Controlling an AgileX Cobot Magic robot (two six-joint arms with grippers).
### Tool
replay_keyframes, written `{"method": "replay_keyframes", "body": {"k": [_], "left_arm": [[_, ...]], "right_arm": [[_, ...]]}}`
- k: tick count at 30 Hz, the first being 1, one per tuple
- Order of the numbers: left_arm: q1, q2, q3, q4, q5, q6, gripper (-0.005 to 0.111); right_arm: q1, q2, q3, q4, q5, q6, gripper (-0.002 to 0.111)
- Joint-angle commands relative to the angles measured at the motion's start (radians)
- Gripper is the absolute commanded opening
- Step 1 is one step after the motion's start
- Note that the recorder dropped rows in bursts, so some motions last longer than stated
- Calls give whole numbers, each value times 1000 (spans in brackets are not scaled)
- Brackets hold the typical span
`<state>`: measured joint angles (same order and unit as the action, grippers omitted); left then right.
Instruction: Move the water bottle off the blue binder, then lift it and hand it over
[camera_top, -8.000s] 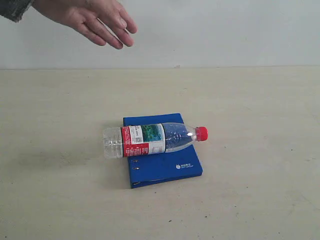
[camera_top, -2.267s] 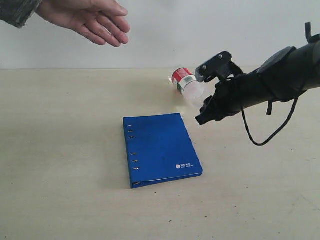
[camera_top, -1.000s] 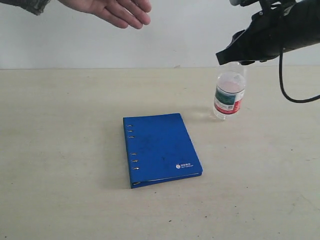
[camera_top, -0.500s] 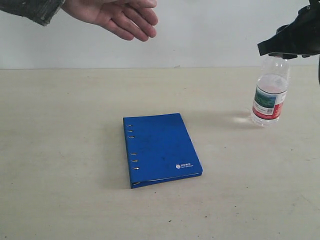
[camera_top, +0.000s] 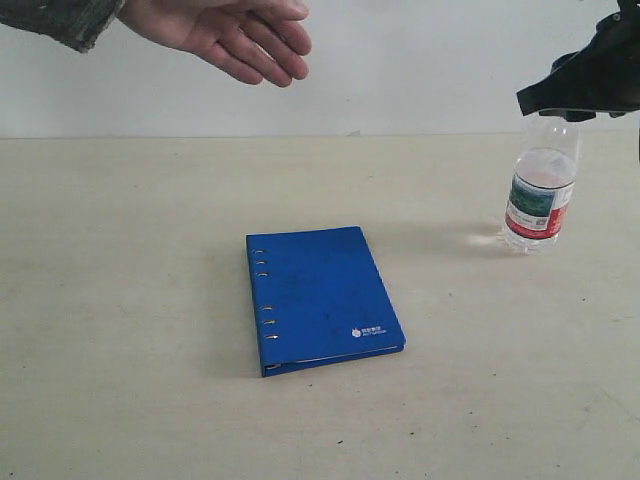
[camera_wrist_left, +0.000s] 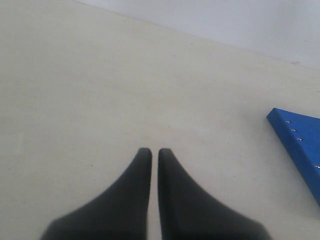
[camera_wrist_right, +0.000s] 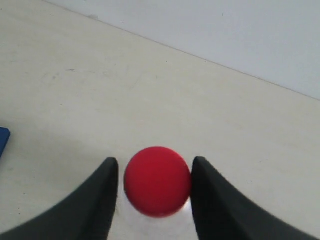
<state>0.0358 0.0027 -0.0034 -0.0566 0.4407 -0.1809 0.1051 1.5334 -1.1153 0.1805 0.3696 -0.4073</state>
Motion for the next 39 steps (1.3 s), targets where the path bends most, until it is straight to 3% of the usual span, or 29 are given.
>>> {"method": "replay_keyframes", "body": {"k": [1,13,16,21,26,39], "left_arm": [[2,-3,3,0,-6,-9,4],[2,-3,3,0,-6,-9,4],[2,-3,3,0,-6,-9,4],[2,-3,3,0,-6,-9,4],[2,-3,3,0,-6,-9,4],[2,-3,3,0,-8,-9,4]], "right_arm": [[-7,-9,-2,-11,15,-4,46],[-5,-176,-4,-12,-164,-77,46],[13,-242,-4,77,-159,-72,46],[187,-253,-1,224,184,-88,46],[330,-224,-1,222,317,-168,46],[342,-216,-1,191,361,-168,46]]}}
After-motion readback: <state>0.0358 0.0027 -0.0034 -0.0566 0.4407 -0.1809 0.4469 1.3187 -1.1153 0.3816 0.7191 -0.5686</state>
